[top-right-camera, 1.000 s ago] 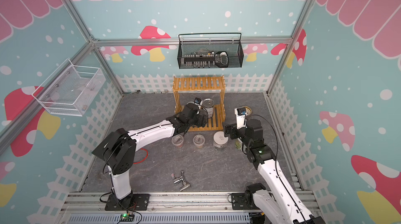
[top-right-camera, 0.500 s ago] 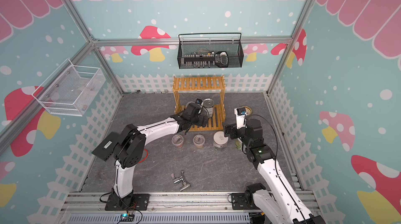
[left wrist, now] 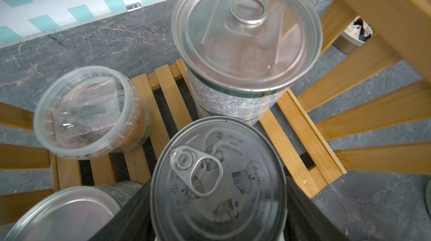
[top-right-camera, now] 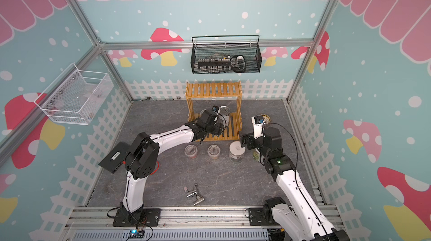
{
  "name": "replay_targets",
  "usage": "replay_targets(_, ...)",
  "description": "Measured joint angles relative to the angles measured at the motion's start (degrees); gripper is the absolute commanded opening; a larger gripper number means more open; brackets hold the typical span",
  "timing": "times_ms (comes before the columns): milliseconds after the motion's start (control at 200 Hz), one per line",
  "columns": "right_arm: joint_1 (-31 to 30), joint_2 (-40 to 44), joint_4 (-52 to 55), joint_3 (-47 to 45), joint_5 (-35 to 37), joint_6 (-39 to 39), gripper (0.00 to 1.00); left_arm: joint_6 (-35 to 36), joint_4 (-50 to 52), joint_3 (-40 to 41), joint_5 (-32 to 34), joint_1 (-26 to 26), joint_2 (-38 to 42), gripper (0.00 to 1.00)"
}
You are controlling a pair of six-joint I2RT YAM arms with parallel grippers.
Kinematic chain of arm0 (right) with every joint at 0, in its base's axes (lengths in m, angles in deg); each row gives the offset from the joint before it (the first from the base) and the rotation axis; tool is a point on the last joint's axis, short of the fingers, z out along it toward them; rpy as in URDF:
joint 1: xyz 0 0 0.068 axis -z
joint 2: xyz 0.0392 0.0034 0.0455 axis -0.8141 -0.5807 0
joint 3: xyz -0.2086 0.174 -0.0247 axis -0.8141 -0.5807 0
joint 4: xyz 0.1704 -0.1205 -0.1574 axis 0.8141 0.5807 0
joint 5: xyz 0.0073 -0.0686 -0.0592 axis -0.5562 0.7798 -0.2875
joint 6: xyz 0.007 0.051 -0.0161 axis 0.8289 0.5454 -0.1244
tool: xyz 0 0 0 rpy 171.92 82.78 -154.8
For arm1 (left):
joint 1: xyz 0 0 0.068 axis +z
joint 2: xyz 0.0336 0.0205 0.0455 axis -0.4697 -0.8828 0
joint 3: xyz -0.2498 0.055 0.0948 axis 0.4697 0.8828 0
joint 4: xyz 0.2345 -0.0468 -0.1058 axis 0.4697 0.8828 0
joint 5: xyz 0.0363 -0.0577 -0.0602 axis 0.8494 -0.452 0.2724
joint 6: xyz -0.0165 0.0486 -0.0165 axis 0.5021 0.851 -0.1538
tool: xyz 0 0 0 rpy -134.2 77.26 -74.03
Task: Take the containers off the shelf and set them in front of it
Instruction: 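Pick up a container from the shelf, then place the container at the center of the board.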
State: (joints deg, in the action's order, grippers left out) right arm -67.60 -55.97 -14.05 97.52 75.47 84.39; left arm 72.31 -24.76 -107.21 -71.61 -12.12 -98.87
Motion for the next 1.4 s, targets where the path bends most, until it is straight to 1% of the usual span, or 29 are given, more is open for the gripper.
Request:
replay_targets(200, 0.0, 0.0, -0.3, 0.0, -0.3, 0.0, 0.99, 0.0, 0.7, 1.4, -0.1, 0.0, 1.5, 0.67)
replay_targets(345, 0.0, 0.1, -1.1, -0.5, -2.6, 0.0, 0.99, 0.3, 1.7, 3.6, -0.5, -0.1, 5.4, 0.67)
replay_targets(580, 0.0, 0.5, -1.3, -0.9, -6.5, -0.1, 0.99, 0.3, 2.0, 9.3, -1.9, -1.4, 16.0, 0.67)
replay_targets(680, 0.0, 0.5, -1.3, -0.9, -7.5, -0.2, 0.99, 0.2, 2.4, 13.9, -2.3, -2.9, 21.3, 0.67)
replay_targets(775, 0.0, 0.5, -1.3, -0.9, -8.1, -0.2, 0.99, -0.5, 3.3, 19.8, -2.3, -4.8, 27.0, 0.67)
replay_targets(966, 0.0, 0.5, -1.3, -0.9, -9.0, -0.5, 0.99, -4.0, 7.9, 30.5, -1.9, -9.9, 38.5, 0.67)
replay_targets(1186, 0.0, 0.3, -1.3, -0.9, -9.7, -1.1, 0.99, -11.0, 14.7, 37.5, 1.5, -16.2, 50.9, 0.66)
replay_targets(1301, 0.0, -0.2, -1.4, -0.9, -10.4, -1.1, 0.99, -14.9, 17.0, 40.8, 3.3, -17.4, 55.1, 0.66)
replay_targets(1401, 0.0, -0.6, -1.4, -0.9, -11.0, -1.1, 0.99, -17.7, 18.8, 44.1, 5.0, -17.4, 56.2, 0.66)
